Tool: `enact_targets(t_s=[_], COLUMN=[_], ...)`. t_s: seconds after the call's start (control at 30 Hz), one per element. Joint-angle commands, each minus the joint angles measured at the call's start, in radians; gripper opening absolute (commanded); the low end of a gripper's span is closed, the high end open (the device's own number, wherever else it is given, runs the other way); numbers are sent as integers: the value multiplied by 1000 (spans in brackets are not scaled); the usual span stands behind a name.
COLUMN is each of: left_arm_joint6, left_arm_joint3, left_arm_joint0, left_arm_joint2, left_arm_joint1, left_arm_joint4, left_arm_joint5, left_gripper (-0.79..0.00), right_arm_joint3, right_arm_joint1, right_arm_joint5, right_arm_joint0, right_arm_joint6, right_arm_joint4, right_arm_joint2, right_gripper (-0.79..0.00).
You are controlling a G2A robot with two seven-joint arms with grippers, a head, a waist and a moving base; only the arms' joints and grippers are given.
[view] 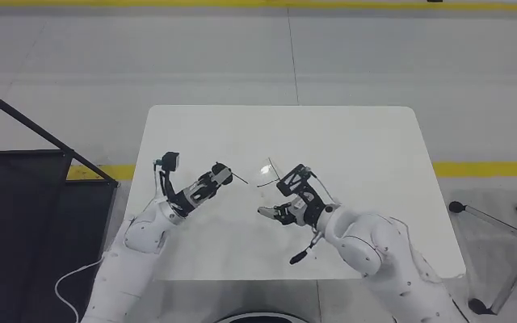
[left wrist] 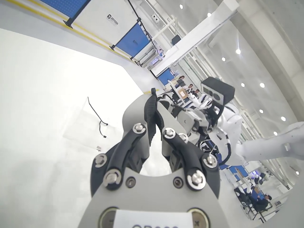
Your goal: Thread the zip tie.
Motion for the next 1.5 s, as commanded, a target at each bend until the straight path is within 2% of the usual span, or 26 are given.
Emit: enact_targets(t_s=[0.0,0.1,0.3,0.4,0.47,0.57,0.63,0.73,0.9,1.1,1.33,1.47], left_arm_joint6=[-30,-51,-117,-153,-161,-161,-158,-158,-158,-158,-158,-158], left_arm_joint3=[27,68,105,110,109,107,103,102,102,102,102,102], left_arm_joint0=[-17,-31,-35,-37,-38,-37,-34,-33,-33,-33,-33,-33], left_arm_joint2=[-19,-58,-87,-88,-88,-85,-82,-82,-82,-82,-82,-82], left_arm_joint1=[6,16,31,37,40,43,44,44,44,44,44,44], left_arm_joint4=[-63,-92,-153,-157,-155,-155,-159,-159,-159,-159,-159,-159], left_arm_joint5=[14,19,12,8,8,7,4,3,3,3,3,3], left_gripper=[-785,-785,-785,-785,-785,-785,-785,-785,-785,-785,-785,-785], right_arm_joint3=[1,34,147,207,245,302,337,385,448,508,563,577], right_arm_joint1=[-11,-35,-101,-137,-159,-190,-209,-235,-271,-306,-336,-347], right_arm_joint5=[34,75,137,183,211,237,251,266,258,247,234,225], right_arm_joint0=[32,97,256,325,363,412,439,469,504,532,548,546], right_arm_joint6=[39,95,189,226,252,293,318,343,363,386,419,427], right_arm_joint4=[-62,-114,-162,-174,-179,-183,-189,-194,-190,-188,-192,-201], right_arm_joint2=[-49,-130,-282,-334,-362,-396,-416,-438,-459,-468,-470,-463], right_gripper=[0,0,-77,-154,-172,-286,-326,-397,-453,-483,-560,-560])
